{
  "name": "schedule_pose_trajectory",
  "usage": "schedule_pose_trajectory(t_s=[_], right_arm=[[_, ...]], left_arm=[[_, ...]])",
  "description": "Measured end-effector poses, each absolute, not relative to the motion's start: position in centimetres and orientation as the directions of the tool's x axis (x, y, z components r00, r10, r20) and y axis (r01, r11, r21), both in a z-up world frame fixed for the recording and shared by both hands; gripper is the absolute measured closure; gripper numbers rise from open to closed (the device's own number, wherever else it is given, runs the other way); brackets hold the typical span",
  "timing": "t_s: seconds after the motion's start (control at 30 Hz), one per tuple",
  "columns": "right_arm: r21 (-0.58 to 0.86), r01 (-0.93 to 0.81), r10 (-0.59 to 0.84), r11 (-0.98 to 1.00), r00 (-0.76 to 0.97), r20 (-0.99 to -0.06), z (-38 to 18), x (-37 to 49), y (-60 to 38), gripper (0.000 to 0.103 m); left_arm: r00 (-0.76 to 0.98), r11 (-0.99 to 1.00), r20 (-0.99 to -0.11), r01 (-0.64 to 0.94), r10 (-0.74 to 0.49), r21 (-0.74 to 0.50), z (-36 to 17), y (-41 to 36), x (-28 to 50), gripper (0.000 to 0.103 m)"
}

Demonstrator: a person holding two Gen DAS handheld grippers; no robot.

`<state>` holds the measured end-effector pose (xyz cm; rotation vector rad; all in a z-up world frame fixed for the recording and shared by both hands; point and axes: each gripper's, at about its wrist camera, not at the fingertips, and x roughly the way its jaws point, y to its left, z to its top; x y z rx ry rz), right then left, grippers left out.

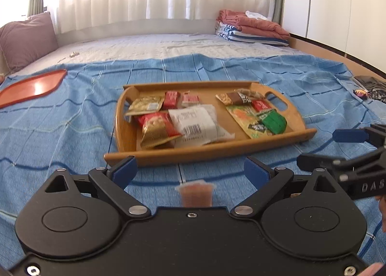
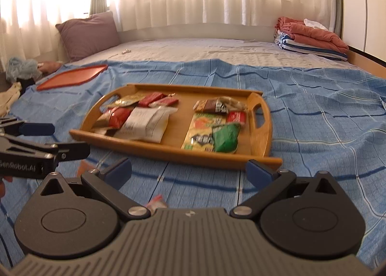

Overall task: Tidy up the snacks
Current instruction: 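Move both grippers back toward the jelly cup and pink pastry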

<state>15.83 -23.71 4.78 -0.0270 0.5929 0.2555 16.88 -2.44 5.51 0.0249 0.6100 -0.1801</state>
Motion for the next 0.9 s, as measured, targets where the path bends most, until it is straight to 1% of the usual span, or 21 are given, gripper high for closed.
schedule_pose_trajectory(t_s=[0.13,0.37,0.47,0.73,0.9], right_arm=[[0.035,-0.266,0.238,0.963,0.785,-0.572,3.3,14.7,-23.0,0.000],[0.028,-0.267,0.232,0.963,0.774,-0.590,1.1,14.0,-22.2,0.000],[0.022,-0.256,0.219,0.967,0.776,-0.591,0.4,14.1,-22.0,0.000],[0.040,-0.258,0.224,0.965,0.740,-0.634,-1.0,14.6,-21.8,0.000],[0.033,-0.258,0.219,0.966,0.737,-0.639,-1.2,14.6,-21.6,0.000]], left_arm=[[0.793,0.986,-0.592,0.166,-0.145,-0.019,4.0,-2.8,16.6,0.008],[0.788,0.985,-0.602,0.171,-0.125,0.020,2.5,-3.5,16.7,0.007],[0.775,0.986,-0.620,0.165,-0.123,0.010,1.8,-3.6,17.0,0.007],[0.743,0.989,-0.659,0.147,-0.119,-0.012,0.5,-3.5,18.2,0.007],[0.728,0.990,-0.675,0.136,-0.121,-0.030,0.1,-3.5,18.7,0.007]])
